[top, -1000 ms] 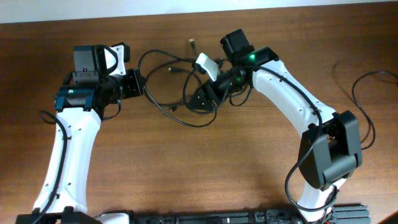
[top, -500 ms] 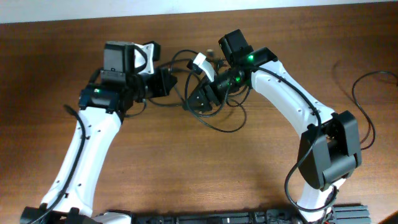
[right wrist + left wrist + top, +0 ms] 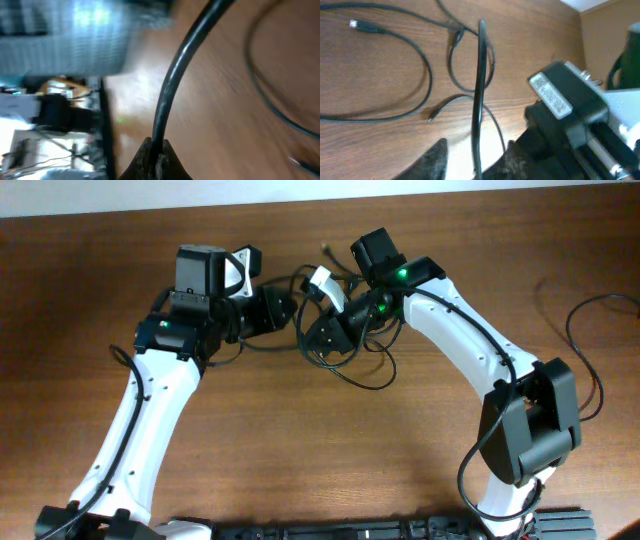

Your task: Untangle cables

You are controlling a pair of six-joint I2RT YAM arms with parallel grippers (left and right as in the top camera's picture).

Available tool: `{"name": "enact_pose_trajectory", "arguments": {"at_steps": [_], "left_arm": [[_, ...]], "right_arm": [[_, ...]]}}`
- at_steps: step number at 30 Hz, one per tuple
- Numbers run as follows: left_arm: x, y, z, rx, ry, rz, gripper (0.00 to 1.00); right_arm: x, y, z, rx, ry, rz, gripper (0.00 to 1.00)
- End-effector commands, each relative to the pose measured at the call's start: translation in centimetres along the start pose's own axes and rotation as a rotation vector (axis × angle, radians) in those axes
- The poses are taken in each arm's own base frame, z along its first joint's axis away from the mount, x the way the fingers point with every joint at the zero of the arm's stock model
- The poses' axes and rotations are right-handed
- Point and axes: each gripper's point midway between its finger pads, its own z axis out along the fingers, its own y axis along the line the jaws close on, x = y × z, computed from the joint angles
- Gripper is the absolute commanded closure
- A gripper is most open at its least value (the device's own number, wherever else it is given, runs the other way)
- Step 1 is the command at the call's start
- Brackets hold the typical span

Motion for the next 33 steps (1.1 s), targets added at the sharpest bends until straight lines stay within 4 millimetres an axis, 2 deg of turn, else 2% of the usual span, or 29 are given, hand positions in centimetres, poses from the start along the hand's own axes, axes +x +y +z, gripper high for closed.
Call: {"name": "enact_pose_trajectory", "arguments": {"at_steps": [1, 3, 5, 8, 10, 12, 15, 18, 22, 24, 29, 33], "left_arm": [[0.1, 4.5, -0.4, -0.245, -0.022, 0.021, 0.41], [0.4, 7.4, -1.4, -0.415, -0.031, 0.009, 0.39], [0.7, 9.7, -2.6, -0.557, -0.034, 0.006, 0.35], [1.0, 11.1, -3.6, -0.650, -0.033, 0.007, 0.34], [1.0, 11.2, -3.6, -0.656, -0.032, 0.007, 0.33], [1.0, 11.2, -3.6, -0.656, -0.033, 0.007, 0.33], [0.9, 11.4, -3.8, -0.674, -0.039, 0.009, 0.34], [0.7, 11.9, -4.2, -0.700, -0.050, 0.009, 0.33], [0.4, 13.1, -5.0, -0.724, -0.060, -0.025, 0.33], [0.0, 14.5, -5.9, -0.744, -0.073, -0.065, 0.32], [0.1, 15.9, -6.9, -0.770, -0.072, -0.109, 0.33], [0.1, 15.9, -7.0, -0.771, -0.069, -0.110, 0.33]], "right_arm": [[2.6, -6.8, -1.0, 0.399, 0.120, 0.124, 0.96], [3.7, -10.3, -3.7, 0.670, 0.165, 0.186, 0.96], [3.9, -11.9, -6.8, 0.868, 0.187, 0.207, 0.96], [2.4, -11.9, -11.4, 1.043, 0.154, 0.188, 0.96], [1.3, -11.6, -14.5, 1.133, 0.108, 0.184, 0.96], [0.3, -11.1, -18.5, 1.224, 0.047, 0.197, 0.96], [0.8, -11.1, -23.8, 1.315, -0.020, 0.261, 0.96], [3.4, -12.0, -28.0, 1.363, -0.029, 0.369, 0.96], [8.7, -13.5, -33.0, 1.409, -0.016, 0.573, 0.96], [11.4, -14.2, -35.7, 1.424, -0.053, 0.697, 0.96], [15.8, -14.8, -40.2, 1.407, -0.187, 0.898, 0.96], [16.9, -14.9, -41.2, 1.337, -0.266, 0.945, 0.96]]}}
